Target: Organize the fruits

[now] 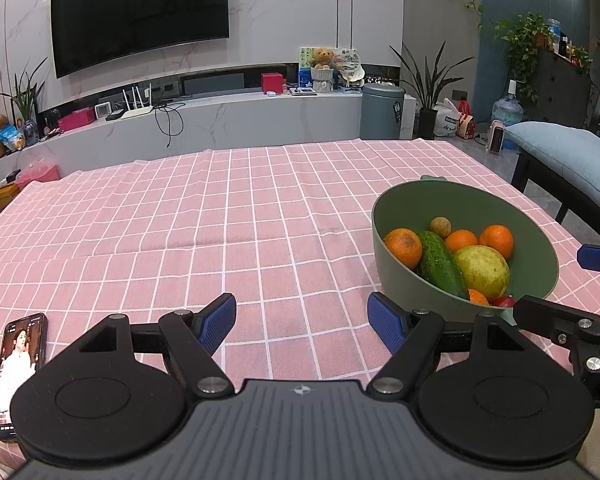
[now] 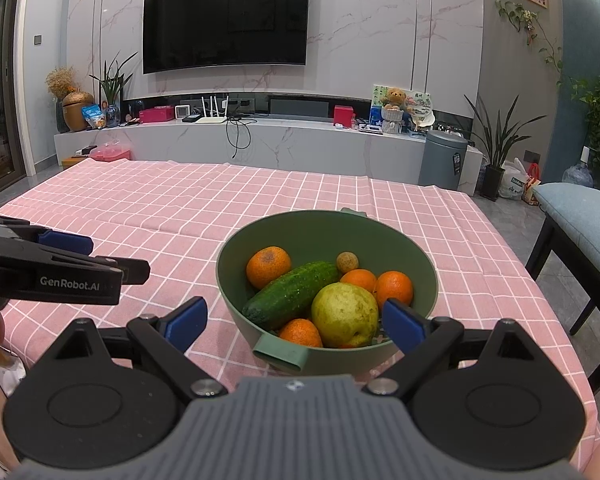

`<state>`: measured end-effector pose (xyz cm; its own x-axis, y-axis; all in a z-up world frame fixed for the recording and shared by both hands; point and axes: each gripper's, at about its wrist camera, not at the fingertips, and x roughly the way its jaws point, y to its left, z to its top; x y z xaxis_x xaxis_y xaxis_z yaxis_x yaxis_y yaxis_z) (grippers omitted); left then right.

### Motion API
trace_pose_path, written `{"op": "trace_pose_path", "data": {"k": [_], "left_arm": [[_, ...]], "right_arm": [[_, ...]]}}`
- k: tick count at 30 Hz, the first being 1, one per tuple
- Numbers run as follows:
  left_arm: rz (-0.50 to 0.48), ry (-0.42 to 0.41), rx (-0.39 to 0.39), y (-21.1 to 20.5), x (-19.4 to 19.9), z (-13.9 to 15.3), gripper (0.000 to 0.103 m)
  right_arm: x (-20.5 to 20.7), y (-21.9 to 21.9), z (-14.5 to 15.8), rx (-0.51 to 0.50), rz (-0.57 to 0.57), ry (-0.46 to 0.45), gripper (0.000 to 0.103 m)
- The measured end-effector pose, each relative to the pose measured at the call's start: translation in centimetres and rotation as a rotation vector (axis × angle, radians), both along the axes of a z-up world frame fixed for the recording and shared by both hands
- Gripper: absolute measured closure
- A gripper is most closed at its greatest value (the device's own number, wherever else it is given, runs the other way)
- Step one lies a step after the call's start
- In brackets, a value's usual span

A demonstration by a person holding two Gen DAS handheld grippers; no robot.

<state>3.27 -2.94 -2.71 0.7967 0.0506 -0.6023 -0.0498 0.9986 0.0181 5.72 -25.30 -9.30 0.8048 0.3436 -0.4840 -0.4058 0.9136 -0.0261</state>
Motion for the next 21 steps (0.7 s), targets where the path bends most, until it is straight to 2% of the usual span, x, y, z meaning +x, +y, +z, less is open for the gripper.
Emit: {"op": "trace_pose_path", "data": {"k": [21], "left_arm": [[0.006,0.005,0.001,0.19,-0.15,-0.24,0.015]], "right_arm": [[0.00,0.08,-0.18,-0.003,-0.001,0.003,0.013]]}}
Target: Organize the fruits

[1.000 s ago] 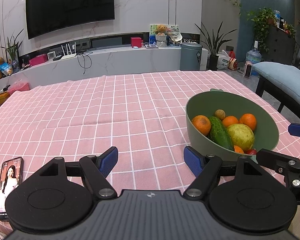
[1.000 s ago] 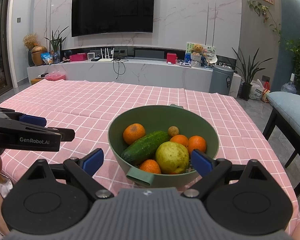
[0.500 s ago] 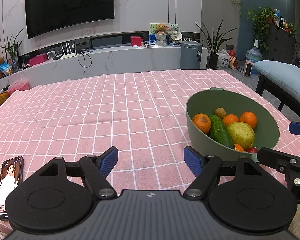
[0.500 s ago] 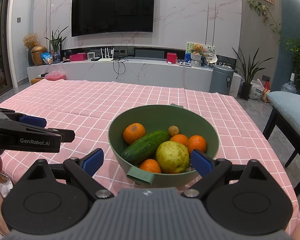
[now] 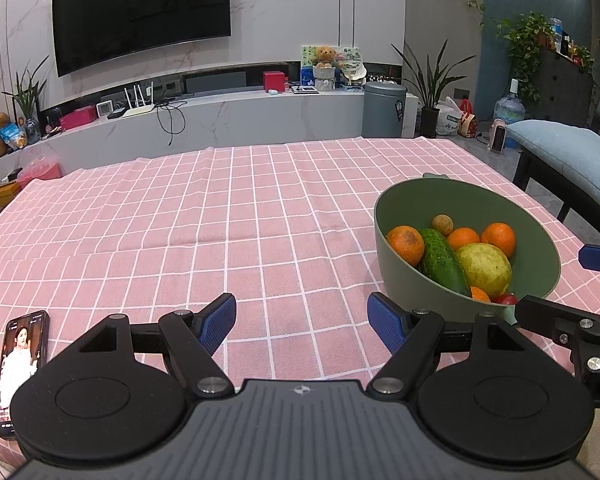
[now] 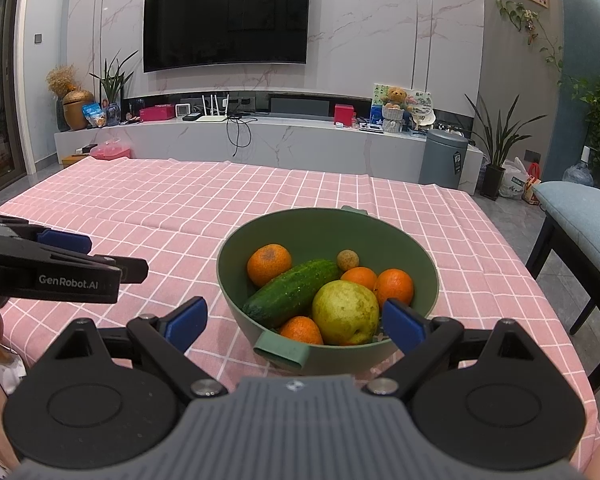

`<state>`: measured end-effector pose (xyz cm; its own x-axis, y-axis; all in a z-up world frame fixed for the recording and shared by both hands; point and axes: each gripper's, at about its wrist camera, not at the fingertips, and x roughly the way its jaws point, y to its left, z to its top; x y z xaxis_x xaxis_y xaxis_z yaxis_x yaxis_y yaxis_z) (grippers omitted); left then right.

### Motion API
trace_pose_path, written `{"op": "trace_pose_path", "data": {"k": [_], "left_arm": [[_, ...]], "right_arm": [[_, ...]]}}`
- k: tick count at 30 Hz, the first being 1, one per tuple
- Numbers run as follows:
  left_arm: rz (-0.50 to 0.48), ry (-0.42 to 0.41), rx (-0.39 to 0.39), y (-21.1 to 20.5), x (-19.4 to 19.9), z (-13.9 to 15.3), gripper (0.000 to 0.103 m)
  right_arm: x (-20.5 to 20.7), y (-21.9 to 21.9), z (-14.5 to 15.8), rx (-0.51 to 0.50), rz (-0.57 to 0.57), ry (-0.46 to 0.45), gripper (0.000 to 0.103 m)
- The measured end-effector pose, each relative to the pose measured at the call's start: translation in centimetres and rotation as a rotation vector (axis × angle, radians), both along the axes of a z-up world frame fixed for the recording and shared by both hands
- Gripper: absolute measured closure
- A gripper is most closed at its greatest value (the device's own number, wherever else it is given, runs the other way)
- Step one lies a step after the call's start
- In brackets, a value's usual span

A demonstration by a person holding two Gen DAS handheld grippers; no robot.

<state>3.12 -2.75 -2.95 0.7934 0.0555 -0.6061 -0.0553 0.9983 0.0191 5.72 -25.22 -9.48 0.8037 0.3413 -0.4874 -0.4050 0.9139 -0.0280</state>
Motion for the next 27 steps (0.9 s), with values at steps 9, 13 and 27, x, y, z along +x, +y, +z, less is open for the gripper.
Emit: {"op": "trace_pose_path", "data": {"k": [9,13,27], "left_arm": [[0.000,0.001,0.006,-0.16,0.07,0.05,0.015],[-0.001,-0.003,0.013,-0.29,0.05,0.12,0.015],[-0.006,-0.002,0.008,-0.15,0.00,0.27,0.015]], "right_arm": [[0.03,0.21,-0.21,0.004,-0.006,0.001,0.013],[0.03,0.18,-0.18,0.004,-0.006,0.002,0.013],[0.01,0.93,-0.52,-0.004,-0.011,0.014,0.012]]}}
